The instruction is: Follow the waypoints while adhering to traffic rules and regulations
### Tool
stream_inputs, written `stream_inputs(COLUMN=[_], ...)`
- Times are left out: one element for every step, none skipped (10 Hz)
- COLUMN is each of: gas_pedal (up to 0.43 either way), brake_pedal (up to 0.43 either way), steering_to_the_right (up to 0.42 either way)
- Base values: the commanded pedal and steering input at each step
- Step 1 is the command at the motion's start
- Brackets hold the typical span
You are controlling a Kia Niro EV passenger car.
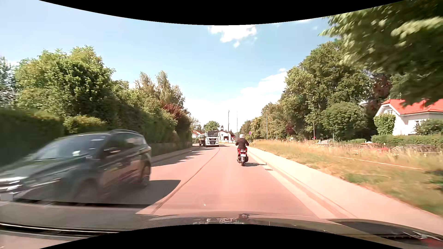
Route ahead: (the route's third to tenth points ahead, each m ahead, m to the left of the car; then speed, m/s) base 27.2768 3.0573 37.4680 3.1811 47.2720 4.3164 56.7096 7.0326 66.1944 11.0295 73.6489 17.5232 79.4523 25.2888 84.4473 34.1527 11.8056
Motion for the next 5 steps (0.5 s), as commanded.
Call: stream_inputs(gas_pedal=[0.110, 0.110, 0.110, 0.110, 0.110], brake_pedal=[0.006, 0.006, 0.006, 0.006, 0.006], steering_to_the_right=[0.004, 0.002, 0.000, 0.000, 0.000])
